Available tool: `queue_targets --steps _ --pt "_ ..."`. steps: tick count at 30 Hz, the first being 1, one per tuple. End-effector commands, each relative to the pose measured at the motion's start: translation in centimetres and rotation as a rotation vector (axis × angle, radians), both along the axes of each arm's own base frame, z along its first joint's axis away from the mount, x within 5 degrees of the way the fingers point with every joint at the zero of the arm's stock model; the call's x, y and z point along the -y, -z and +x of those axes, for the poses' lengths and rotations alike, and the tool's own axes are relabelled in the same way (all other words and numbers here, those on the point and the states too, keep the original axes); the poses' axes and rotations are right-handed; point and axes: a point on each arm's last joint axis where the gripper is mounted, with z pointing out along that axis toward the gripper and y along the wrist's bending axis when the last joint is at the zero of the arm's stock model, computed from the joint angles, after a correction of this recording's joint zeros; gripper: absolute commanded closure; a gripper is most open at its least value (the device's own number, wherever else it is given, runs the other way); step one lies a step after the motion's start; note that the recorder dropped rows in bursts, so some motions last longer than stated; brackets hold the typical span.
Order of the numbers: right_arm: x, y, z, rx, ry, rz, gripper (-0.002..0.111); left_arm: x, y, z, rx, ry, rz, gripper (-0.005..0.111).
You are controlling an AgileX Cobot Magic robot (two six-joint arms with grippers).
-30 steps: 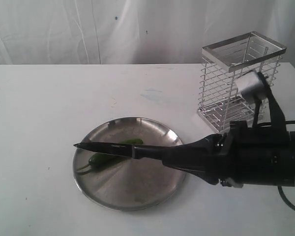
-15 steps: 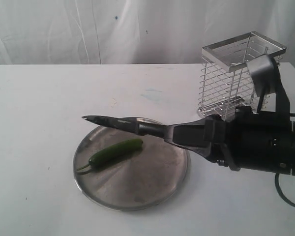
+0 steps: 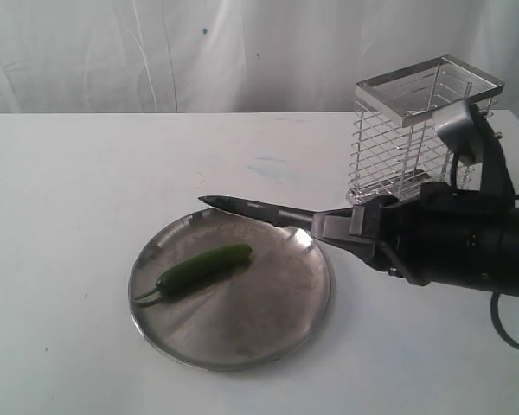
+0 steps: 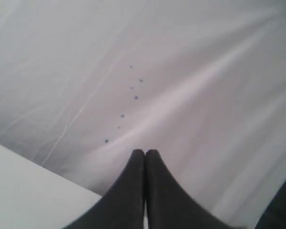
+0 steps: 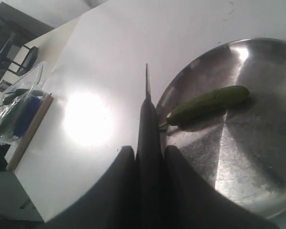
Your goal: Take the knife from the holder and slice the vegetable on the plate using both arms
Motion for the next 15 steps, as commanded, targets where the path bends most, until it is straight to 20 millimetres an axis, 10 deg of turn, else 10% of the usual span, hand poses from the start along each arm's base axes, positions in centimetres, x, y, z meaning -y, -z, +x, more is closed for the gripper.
queue_targets --steps 1,15 --pt "-0.5 -0.5 1.4 -0.004 0.002 0.017 0.108 3.3 -1.1 3.7 -0.026 0.208 0.440 0.107" --pt "-1.3 -3.1 2.3 0.026 -0.049 0.109 0.108 13.4 8.9 9.4 -0.472 0.940 0.505 0.107"
